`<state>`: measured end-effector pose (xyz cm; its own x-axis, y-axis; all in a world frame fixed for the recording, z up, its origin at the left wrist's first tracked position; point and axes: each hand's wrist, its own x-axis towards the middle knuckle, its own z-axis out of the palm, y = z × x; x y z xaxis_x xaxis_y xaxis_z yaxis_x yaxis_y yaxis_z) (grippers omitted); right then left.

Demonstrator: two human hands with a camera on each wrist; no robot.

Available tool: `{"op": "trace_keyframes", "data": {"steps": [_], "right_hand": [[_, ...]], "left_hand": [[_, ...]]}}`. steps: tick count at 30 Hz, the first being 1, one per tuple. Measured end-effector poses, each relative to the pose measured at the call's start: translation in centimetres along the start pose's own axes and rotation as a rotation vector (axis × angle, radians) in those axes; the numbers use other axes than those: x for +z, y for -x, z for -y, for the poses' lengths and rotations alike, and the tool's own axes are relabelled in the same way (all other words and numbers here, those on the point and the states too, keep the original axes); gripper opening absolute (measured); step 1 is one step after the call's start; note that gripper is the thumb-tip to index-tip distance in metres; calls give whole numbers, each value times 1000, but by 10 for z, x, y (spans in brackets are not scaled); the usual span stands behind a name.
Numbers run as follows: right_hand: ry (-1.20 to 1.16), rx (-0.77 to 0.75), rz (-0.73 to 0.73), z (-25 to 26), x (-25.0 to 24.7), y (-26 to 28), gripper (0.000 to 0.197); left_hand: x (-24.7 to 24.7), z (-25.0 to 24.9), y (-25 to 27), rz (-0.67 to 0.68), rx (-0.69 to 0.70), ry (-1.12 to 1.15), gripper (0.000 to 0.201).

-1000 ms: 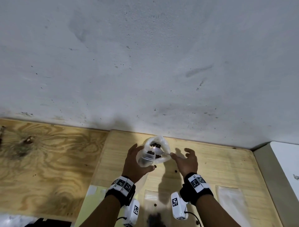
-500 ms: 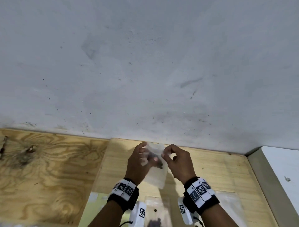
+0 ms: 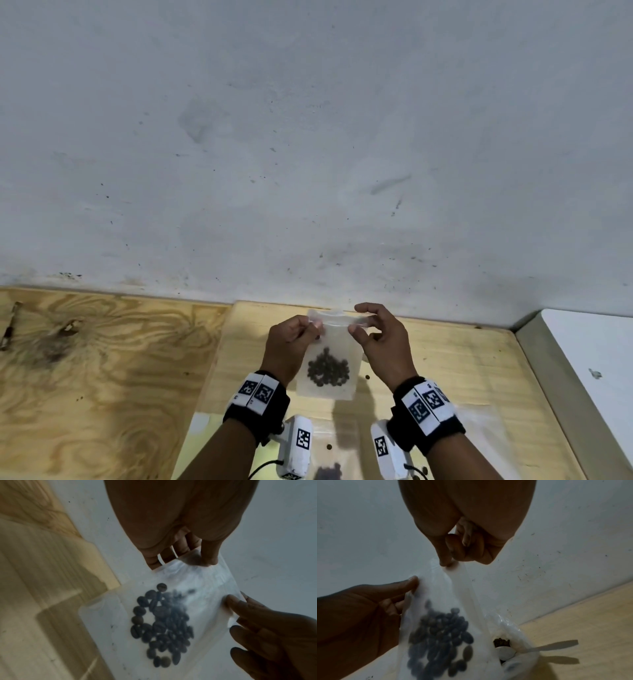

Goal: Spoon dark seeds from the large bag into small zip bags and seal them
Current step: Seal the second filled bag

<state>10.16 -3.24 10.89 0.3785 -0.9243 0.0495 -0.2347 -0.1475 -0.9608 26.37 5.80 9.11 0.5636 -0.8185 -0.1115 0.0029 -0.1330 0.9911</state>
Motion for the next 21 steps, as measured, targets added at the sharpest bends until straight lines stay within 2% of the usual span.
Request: {"op": "trace_keyframes", "data": {"steps": [4,8,12,15,21], "right_hand": [[-33,4,-13,-1,-1,3,24],[-72,30,-15,-8,1,6,25],[-202,166,22,-5,2,5,22],[-157,198,69,-5,0,0,12],[-55,201,90,-10,0,-5,22]], "left_hand": [[-3,0,2,4,46,15,15],[-1,0,3,1,83,32,12],[2,4,2,23,91,26,9],[3,7,3,38,126,-13,13],[5,10,-3,43,196,-70,14]]}}
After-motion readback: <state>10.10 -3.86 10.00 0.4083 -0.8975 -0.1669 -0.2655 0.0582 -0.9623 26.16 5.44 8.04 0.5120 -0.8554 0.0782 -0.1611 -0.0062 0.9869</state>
